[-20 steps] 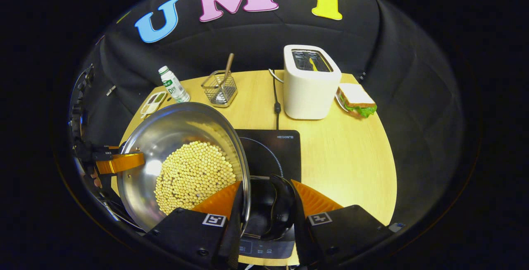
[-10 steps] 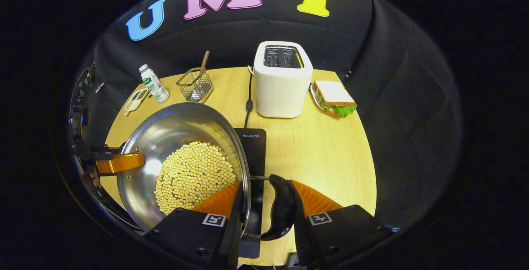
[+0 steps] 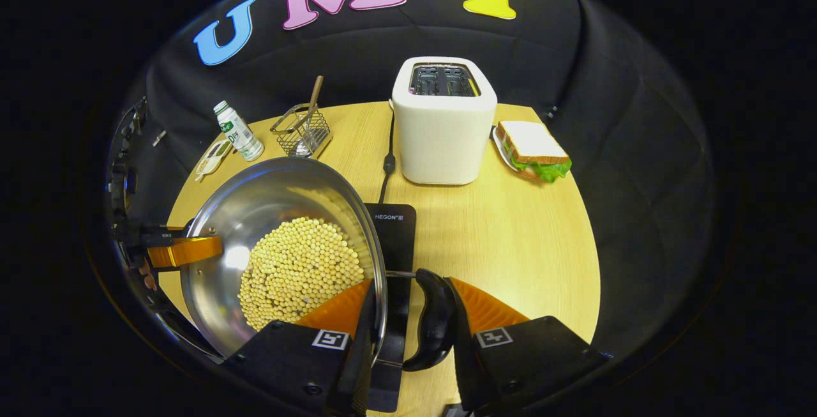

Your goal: First push the handle of the pot to place it horizontally, then grasp the pot with both hands and set it on the induction cooktop.

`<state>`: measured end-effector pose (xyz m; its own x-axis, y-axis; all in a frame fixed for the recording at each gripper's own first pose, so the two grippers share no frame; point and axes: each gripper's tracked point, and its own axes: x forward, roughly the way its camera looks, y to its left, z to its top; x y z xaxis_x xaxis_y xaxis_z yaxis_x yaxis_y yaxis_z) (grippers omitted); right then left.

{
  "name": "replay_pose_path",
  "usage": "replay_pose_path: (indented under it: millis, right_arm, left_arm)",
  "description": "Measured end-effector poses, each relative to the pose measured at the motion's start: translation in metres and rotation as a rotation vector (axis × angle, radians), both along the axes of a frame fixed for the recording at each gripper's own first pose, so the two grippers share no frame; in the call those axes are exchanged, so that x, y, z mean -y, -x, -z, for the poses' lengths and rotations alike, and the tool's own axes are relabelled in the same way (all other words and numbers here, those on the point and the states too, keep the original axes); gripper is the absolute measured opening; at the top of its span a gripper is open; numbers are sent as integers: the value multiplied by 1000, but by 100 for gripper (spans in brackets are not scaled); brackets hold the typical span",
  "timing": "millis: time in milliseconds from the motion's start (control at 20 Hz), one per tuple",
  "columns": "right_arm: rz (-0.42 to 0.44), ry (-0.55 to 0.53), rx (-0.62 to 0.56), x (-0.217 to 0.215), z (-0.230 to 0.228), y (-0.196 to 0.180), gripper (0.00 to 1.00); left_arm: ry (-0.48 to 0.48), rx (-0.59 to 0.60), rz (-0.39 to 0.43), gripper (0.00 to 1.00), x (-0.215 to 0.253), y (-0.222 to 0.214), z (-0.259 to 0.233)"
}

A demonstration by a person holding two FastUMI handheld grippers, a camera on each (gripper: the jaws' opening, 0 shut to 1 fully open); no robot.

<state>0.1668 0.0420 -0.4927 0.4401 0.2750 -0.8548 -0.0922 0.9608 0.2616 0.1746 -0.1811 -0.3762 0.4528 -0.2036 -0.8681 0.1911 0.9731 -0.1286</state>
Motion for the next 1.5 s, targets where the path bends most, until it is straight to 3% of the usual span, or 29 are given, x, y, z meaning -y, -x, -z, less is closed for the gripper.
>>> replay_pose_path:
  millis: [200, 250, 300, 700, 750, 1100, 1150, 1200, 1250, 1300, 1500]
  right_arm:
    - [-5, -19, 1, -7, 7, -6, 57]
    - [-4, -22, -2, -7, 8, -6, 53]
    - [-4, -25, -5, -7, 10, -6, 57]
    - [12, -46, -19, -6, 22, -5, 57]
    - [15, -48, -17, -6, 22, -5, 53]
    - [18, -37, -7, -5, 23, -4, 65]
    - [16, -38, -4, -6, 23, -4, 62]
    - [14, -41, -7, -7, 22, -2, 73]
    - [17, -37, -8, -5, 21, 0, 81]
    - [23, -39, -6, -6, 21, 1, 97]
    - [77, -47, 34, -1, 9, -3, 99]
  left_arm:
    - [-16, 7, -9, 58, -3, -3, 2]
    - [-19, 7, -10, 55, -3, -3, 3]
    - [-23, 8, -10, 58, -3, -4, 3]
    - [-34, 14, -4, 58, 0, -5, 10]
    - [-31, 16, -2, 58, -1, -6, 10]
    - [-40, -9, 3, 63, -2, -2, 11]
    - [-55, 0, 13, 65, -3, -2, 8]
    - [-67, 12, 28, 67, -2, -3, 6]
    - [-83, 24, 44, 81, -2, -4, 3]
    - [-101, 34, 50, 96, -4, -3, 1]
    - [-101, 54, 34, 96, -8, 0, -6]
